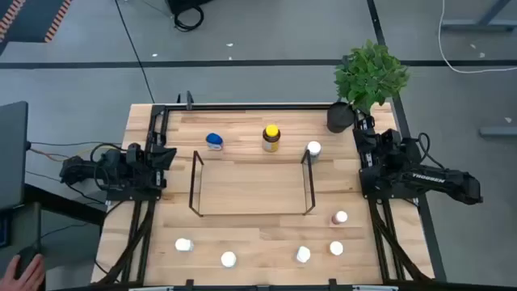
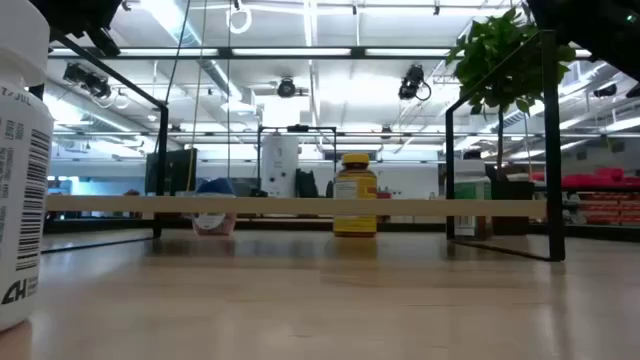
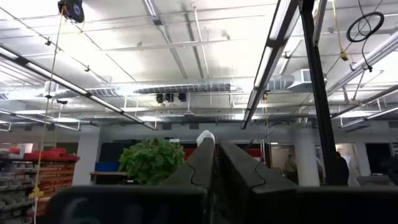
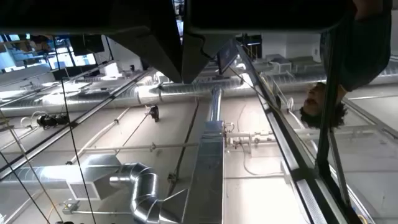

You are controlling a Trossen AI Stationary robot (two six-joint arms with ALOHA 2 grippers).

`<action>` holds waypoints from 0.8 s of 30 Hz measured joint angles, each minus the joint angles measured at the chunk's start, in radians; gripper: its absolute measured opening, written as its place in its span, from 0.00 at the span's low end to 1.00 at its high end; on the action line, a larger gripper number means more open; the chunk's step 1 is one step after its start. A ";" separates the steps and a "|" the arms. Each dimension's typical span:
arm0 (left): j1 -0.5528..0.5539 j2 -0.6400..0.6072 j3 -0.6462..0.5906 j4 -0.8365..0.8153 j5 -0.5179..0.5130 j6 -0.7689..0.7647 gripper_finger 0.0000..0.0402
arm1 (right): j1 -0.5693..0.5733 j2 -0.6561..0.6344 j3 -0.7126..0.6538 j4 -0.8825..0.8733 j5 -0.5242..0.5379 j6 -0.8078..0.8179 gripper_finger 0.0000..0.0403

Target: Pick and place medicine bottles onto shelf by color

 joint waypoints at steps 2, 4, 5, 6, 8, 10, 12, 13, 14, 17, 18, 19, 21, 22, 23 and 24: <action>0.000 0.000 0.000 0.000 0.000 0.000 0.07 | 0.000 0.000 0.000 0.000 0.000 0.000 0.04; 0.000 0.000 0.000 0.000 0.000 0.000 0.08 | 0.000 0.000 0.000 0.000 0.000 0.000 0.04; 0.000 0.000 0.000 0.000 0.000 0.000 0.08 | 0.000 0.000 0.000 0.000 0.000 0.000 0.04; 0.000 0.000 0.000 0.000 0.000 0.000 0.08 | 0.000 0.000 0.000 0.000 0.000 0.000 0.04; 0.000 0.000 0.000 0.000 0.000 0.000 0.09 | 0.000 0.000 0.000 0.000 0.000 0.000 0.04; 0.000 0.000 0.000 0.000 0.000 0.000 0.09 | 0.000 0.000 0.000 0.000 0.000 0.000 0.04; 0.000 0.000 0.000 0.000 0.000 0.000 0.08 | 0.000 0.000 0.000 0.000 0.000 0.000 0.04; 0.000 0.000 0.000 0.000 0.000 0.000 0.08 | 0.000 0.000 0.000 0.000 0.000 0.000 0.04; 0.000 0.000 0.000 0.000 0.000 0.000 0.08 | 0.000 0.000 0.000 0.000 0.000 0.000 0.04; 0.000 0.000 0.000 0.000 0.000 0.000 0.06 | 0.000 0.000 0.000 0.000 0.000 0.000 0.04; 0.000 0.000 0.000 0.000 0.000 0.000 0.06 | 0.000 0.000 0.000 0.000 0.000 0.000 0.04; 0.000 0.000 0.000 0.000 0.000 0.000 0.06 | 0.000 0.000 0.000 0.000 0.000 0.000 0.04; 0.000 0.000 0.000 0.000 0.000 0.000 0.07 | 0.000 0.000 0.000 0.000 0.000 0.000 0.04; 0.000 0.000 0.000 0.000 0.000 0.000 0.07 | 0.000 0.000 0.000 0.000 0.000 0.000 0.04; 0.000 0.000 0.000 0.000 0.000 0.000 0.08 | 0.000 0.000 0.000 0.000 0.000 0.000 0.04; 0.000 0.000 0.000 0.000 0.000 0.000 0.08 | 0.000 0.000 0.000 0.000 0.000 0.000 0.04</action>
